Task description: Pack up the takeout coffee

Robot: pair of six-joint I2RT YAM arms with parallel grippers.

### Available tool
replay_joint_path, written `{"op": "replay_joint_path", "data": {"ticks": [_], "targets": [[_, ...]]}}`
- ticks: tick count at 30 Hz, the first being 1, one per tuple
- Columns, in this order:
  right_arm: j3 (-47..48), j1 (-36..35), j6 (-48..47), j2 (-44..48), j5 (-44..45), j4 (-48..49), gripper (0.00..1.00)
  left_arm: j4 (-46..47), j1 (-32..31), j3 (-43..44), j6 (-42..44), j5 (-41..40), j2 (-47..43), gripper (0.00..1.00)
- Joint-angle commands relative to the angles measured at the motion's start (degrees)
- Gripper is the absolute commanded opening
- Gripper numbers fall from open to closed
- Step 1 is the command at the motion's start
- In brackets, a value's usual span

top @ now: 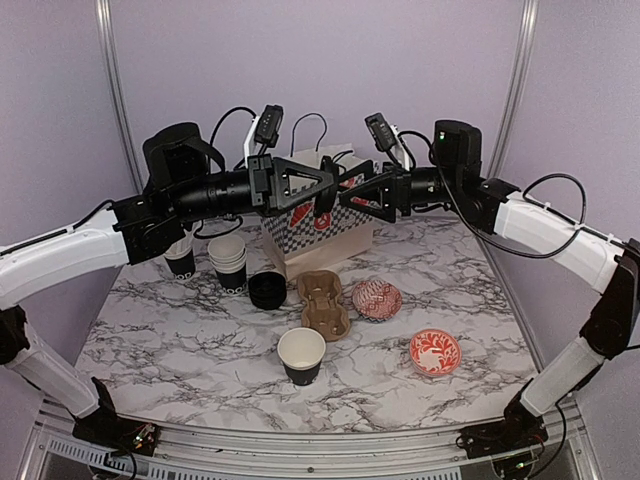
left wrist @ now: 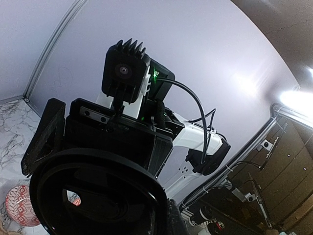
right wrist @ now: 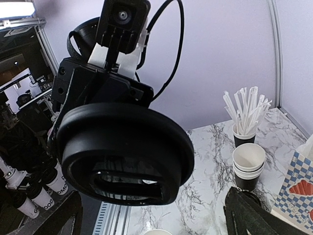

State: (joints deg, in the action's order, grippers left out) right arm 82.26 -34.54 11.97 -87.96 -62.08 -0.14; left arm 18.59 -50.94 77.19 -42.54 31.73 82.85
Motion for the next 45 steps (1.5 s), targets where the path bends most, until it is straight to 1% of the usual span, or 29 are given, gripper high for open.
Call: {"op": "replay_joint_path", "data": {"ticks": [1, 8, 10, 15, 20, 23, 33, 34, 37, 38, 41, 43, 45], "targets": [[2.1, -0.8, 1.2, 0.3, -1.1, 2.0, 0.99, 2.5, 0.3, 2.1, -0.5, 1.1, 1.5, 0.00], [1.8, -1.2, 2.0, 0.1, 0.0, 2.1, 0.91, 3.1, 0.6, 2.4, -0.9, 0.7, 2.1, 0.00], [1.6, -1.2, 2.2, 0.0, 0.1, 2.3, 0.91, 3.2, 0.7, 2.5, -0.9, 0.5, 2.2, 0.00], [1.3, -1.2, 3.8, 0.0, -1.9, 4.1, 0.94, 3.3, 0.7, 2.6, -1.7, 0.5, 3.0, 0.00], [1.4, -1.4, 4.6, 0.0, -1.7, 4.6, 0.95, 3.7, 0.7, 2.4, -2.2, 0.4, 3.6, 0.00], [1.0, -1.4, 4.9, -0.1, -1.4, 4.9, 0.89, 4.1, 0.7, 2.5, -2.4, 0.5, 3.9, 0.00], [0.2, -1.4, 4.2, 0.0, -0.8, 4.8, 0.78, 4.4, 1.0, 2.4, -2.5, 0.4, 3.4, 0.00], [0.4, -1.4, 3.6, -0.1, -0.5, 4.0, 0.77, 4.4, 1.0, 2.1, -2.5, 0.3, 3.3, 0.04], [0.6, -1.4, 1.0, -0.1, 0.6, 1.8, 0.75, 4.4, 1.3, 0.8, -2.3, -0.1, 2.3, 0.20], [0.6, -1.3, -0.1, -0.1, 0.9, 0.7, 0.75, 4.4, 1.4, 0.0, -2.1, -0.3, 1.6, 0.23], [0.1, -1.1, -3.0, 0.3, 1.8, -2.3, 0.72, 3.3, 2.2, -2.7, -0.9, -0.8, -0.8, 0.31], [-0.3, -1.0, -4.4, 0.4, 2.3, -3.5, 0.71, 0.8, 2.6, -4.0, 0.5, -2.1, -2.7, 0.37], [-0.3, -0.8, -6.2, 0.3, 2.7, -5.1, 0.69, -2.5, 2.8, -5.1, 2.8, -3.7, -4.8, 0.40]]}}
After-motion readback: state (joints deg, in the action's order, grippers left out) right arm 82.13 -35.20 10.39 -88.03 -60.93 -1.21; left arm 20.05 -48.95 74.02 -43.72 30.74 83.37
